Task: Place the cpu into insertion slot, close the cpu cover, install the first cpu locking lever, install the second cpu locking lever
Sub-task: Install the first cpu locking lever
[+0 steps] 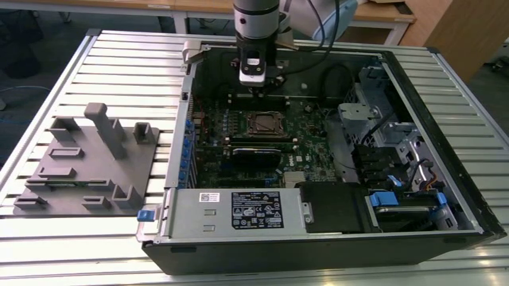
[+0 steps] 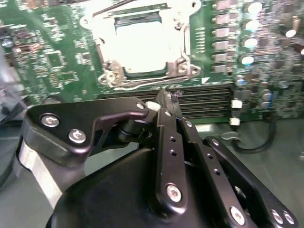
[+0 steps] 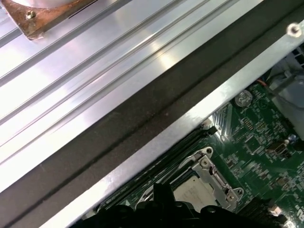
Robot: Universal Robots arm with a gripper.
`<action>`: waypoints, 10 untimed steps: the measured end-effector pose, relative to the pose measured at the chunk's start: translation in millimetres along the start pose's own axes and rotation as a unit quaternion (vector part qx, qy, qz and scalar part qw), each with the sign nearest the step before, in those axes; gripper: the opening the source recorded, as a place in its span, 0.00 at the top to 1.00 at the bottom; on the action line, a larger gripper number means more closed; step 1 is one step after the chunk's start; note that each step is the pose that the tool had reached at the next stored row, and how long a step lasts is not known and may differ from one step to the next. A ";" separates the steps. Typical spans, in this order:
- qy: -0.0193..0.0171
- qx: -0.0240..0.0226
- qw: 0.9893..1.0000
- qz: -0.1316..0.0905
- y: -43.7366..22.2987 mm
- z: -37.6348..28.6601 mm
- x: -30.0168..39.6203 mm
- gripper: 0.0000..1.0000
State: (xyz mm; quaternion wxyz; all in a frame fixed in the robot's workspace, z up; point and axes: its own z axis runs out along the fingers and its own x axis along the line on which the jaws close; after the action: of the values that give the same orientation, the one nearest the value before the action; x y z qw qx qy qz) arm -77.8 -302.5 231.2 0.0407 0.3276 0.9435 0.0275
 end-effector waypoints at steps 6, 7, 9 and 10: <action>0.003 0.003 1.000 0.000 -0.1 0.1 0.0 0.90; 0.003 0.003 1.000 0.000 -0.1 0.0 0.0 0.90; 0.004 0.003 1.000 -0.003 0.0 0.1 0.0 0.90; 0.004 0.002 1.000 -0.007 0.0 0.1 0.0 0.90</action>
State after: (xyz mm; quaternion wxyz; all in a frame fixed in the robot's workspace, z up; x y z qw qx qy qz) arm -77.8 -302.5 231.0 0.0365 0.3213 0.9459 0.0262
